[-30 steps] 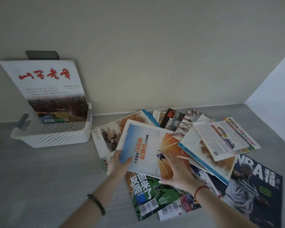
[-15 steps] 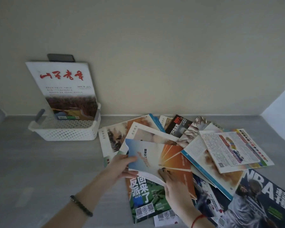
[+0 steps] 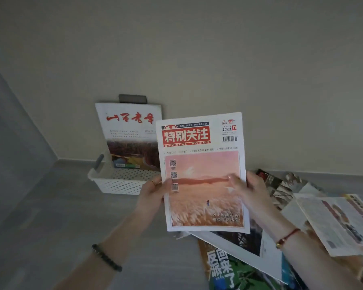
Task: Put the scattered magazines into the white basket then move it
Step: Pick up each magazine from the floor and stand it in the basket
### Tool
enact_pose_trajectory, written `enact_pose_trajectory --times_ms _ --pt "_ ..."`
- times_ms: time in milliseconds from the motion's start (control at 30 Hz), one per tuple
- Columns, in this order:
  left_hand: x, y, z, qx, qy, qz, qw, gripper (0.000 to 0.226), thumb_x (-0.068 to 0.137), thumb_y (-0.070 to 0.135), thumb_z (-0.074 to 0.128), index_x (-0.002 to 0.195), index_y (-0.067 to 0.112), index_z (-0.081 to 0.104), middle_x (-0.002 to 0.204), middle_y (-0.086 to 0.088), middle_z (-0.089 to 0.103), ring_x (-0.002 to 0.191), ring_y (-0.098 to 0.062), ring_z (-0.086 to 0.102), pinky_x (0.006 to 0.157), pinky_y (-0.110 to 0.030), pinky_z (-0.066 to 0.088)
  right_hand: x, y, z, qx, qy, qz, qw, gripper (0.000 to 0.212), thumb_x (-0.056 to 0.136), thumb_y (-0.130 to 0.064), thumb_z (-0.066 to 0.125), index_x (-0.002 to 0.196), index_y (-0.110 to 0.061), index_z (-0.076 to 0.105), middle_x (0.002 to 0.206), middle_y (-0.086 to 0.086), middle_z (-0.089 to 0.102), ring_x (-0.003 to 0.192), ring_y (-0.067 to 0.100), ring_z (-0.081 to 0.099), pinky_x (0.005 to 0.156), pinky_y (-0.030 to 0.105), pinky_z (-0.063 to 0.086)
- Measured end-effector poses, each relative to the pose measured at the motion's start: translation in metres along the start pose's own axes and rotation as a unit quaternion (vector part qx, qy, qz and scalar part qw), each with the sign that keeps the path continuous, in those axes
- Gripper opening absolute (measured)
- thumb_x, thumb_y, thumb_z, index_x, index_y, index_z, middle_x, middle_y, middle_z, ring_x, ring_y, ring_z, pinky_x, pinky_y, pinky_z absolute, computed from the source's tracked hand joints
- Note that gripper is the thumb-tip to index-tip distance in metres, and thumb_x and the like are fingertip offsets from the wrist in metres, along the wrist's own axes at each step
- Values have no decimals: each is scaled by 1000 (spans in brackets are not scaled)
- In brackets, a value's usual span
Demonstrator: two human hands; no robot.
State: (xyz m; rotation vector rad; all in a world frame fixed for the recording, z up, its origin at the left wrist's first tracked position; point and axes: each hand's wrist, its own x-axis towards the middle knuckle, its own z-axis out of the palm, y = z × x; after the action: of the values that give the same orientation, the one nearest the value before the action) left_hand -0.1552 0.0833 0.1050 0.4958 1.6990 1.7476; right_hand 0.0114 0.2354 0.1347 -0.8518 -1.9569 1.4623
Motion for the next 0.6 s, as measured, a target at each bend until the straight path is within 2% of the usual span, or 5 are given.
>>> enact_pose_trajectory --times_ms 133,267,400,500,600 --pt "17 23 -47 61 21 46 997 18 86 13 56 87 28 67 88 6 74 82 -14 70 75 -30 57 27 -18 48 -12 22 -21 999 9 85 -16 59 93 -15 63 87 -3 68 68 3 66 55 14 53" --pt "56 57 -104 115 68 82 988 14 84 16 59 93 24 67 94 0 69 87 -19 67 83 -36 52 70 -44 98 -66 41 -75 994 10 88 -11 54 90 -16 62 78 -10 63 66 -3 59 53 8 46" --pt "103 82 -150 149 100 123 976 13 83 21 60 83 31 68 88 -2 72 74 -12 70 66 -28 57 117 -60 149 -68 73 -84 991 19 88 -8 53 102 -9 65 87 -3 63 74 16 60 68 29 51" --pt "140 91 -176 167 135 134 968 14 81 21 64 93 19 69 87 3 68 64 2 64 54 -12 49 145 -60 181 -61 93 -75 991 18 87 -8 55 100 -10 66 85 -3 63 71 15 60 69 32 51" --pt "170 83 -190 172 166 120 964 21 77 19 68 96 10 69 88 3 66 68 -7 62 64 -23 52 166 -48 208 -52 120 -47 990 14 86 -9 56 94 -9 67 80 -3 64 64 9 60 60 22 49"
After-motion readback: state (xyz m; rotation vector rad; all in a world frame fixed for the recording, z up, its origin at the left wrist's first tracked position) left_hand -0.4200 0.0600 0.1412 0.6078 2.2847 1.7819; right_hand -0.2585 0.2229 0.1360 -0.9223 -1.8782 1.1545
